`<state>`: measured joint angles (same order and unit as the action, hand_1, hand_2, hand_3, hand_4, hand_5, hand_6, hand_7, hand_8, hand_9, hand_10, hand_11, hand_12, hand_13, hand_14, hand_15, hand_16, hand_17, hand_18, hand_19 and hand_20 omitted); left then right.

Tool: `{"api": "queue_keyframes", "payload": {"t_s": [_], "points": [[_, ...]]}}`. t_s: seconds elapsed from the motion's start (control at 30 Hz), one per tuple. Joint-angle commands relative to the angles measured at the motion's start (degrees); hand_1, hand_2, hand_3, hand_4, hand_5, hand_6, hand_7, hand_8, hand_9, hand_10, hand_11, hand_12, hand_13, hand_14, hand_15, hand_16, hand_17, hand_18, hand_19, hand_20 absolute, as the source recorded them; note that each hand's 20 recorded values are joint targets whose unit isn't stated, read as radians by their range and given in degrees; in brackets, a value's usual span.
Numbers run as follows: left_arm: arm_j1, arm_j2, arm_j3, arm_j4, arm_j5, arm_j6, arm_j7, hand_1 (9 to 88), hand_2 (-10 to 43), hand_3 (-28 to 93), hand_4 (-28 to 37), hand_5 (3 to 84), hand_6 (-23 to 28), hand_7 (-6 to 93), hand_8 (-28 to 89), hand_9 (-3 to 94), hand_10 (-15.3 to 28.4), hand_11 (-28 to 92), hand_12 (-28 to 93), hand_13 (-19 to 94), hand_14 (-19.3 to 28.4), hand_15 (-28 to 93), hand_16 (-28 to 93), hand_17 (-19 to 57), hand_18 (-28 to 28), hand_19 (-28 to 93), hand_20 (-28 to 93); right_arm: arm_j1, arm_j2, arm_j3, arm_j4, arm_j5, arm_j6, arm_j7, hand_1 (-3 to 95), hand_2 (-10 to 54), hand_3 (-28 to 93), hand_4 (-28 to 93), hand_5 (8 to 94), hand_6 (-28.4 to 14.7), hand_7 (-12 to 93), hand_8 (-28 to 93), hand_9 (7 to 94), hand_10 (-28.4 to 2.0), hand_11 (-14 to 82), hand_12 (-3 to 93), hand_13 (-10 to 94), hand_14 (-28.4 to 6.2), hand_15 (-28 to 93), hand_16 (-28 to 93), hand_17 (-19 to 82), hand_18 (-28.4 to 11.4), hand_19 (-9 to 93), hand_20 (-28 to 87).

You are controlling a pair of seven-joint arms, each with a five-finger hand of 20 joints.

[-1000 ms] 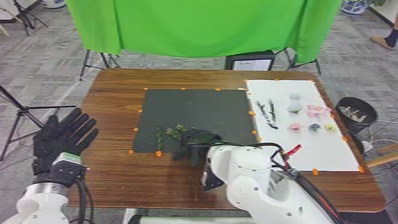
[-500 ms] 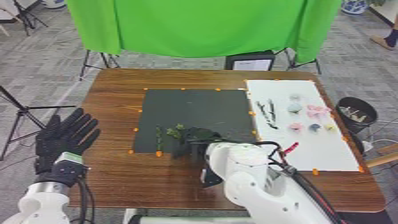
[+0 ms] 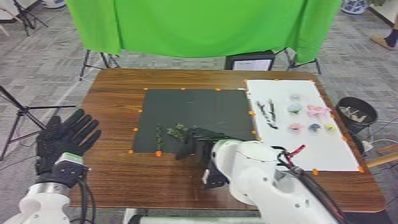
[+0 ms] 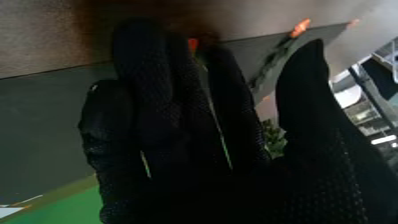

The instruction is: Arrange flowers

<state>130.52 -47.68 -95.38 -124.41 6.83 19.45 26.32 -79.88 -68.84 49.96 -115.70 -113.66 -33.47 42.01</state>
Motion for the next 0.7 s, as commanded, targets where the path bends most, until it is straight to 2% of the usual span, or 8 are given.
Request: {"api": "queue_keyframes", "payload": {"t_s": [0.03,0.13,0.23,0.33,0.4,0.53,0.6,0.7], "points": [[1.09,-0.56,-0.76,-0.23,-0.39,-0.77,0.23,24.2,15.1,73,-28.3,47.7,11.2,12.7,-7,39.5,17.0,21,13,28,17.2,37,-7,-5.7,16.6,39,9,-2.41,1.43,6.24,-4.32,7.57,6.54,-5.34,28.8,8.3,70,-18,58.7,-0.7,13,-13,70.2,-20.0,25.0,24.2,68,-16.2,56,26,39,-24.9,88,29],[1.34,-0.74,-0.69,-0.33,-0.38,-0.77,0.24,24.2,15.2,73,-28.3,47.7,11.1,12.8,-7,39.6,17.0,21,13,28,17.1,37,-7,-5.7,16.6,39,9,-3.13,1.98,9.27,-5.49,10.73,10.35,-8.63,29.1,7.2,70,-19,58.1,0.4,14,-14,69.6,-19.2,27.1,25.6,68,-15.8,59,28,38,-24.8,87,29],[1.33,-0.71,-0.26,-0.3,-0.7,-0.84,0.55,24.2,15.3,73,-28.3,47.7,11.1,12.7,-7,39.5,17.0,21,13,28,17.2,38,-7,-5.7,16.6,39,9,-2.33,5.57,9.18,-6.35,5.7,19.96,-9.16,29.2,5.4,71,-19,59.4,0.6,15,-14,70.2,-18.7,28.6,26.1,68,-15.7,60,29,38,-24.7,87,30],[1.42,-0.57,-0.41,-0.35,-0.41,-0.91,0.59,24.2,15.3,73,-28.3,47.7,11.1,12.8,-7,39.5,17.0,21,12,28,17.2,37,-7,-5.7,16.6,39,9,-1.37,7.34,11.59,-4.89,-0.67,20.95,-6.21,28.7,3.5,72,-19,59.2,-2.6,14,-13,70.2,-18.8,27.3,25.0,68,-15.6,59,29,38,-24.3,87,30],[1.18,-0.53,-0.49,-0.4,-0.15,-1.21,0.89,24.2,15.3,73,-28.3,47.7,11.1,12.7,-7,39.5,17.0,21,12,28,17.1,37,-7,-5.7,16.6,39,9,-0.24,8.8,12.73,-3.34,-2.91,22.72,-2.46,28.6,2.0,72,-19,59.2,-4.5,13,-11,67.9,-19.6,22.3,22.2,67,-15.7,55,27,38,-24.0,86,30],[-0.07,0.03,0.0,-0.01,1.02,-1.77,0.58,24.1,15.2,73,-28.3,47.7,11.1,12.6,-7,39.5,16.9,21,12,28,17.1,37,-7,-5.7,16.6,39,9,2.66,9.9,16.51,-0.58,-2.07,16.17,7.75,28.3,-4.7,69,-20,57.3,-8.8,10,-9,61.5,-21.5,14.1,17.8,67,-15.9,55,25,38,-24.5,86,30],[-0.93,1.16,0.52,0.3,1.59,-2.05,0.33,24.2,15.2,73,-28.3,47.7,11.1,12.5,-7,39.5,16.9,21,12,28,17.1,37,-7,-5.7,16.6,39,9,3.92,11.96,16.11,1.34,-2.81,16.56,10.11,28.0,-8.3,67,-20,55.6,-11.0,8,-8,58.6,-22.8,11.9,16.9,67,-16.3,57,23,39,-25.4,87,30],[-1.75,3.05,1.17,0.59,1.94,-2.73,0.06,24.2,15.2,73,-28.3,47.7,10.9,12.5,-7,40.1,16.0,20,12,28,17.0,36,-8,-5.7,16.6,39,9,5.18,13.2,15.78,4.31,-4.18,13.99,11.79,27.6,-9.4,65,-20,55.3,-12.7,6,-8,57.3,-23.5,11.2,16.7,66,-16.8,58,23,39,-26.4,89,30]]}}
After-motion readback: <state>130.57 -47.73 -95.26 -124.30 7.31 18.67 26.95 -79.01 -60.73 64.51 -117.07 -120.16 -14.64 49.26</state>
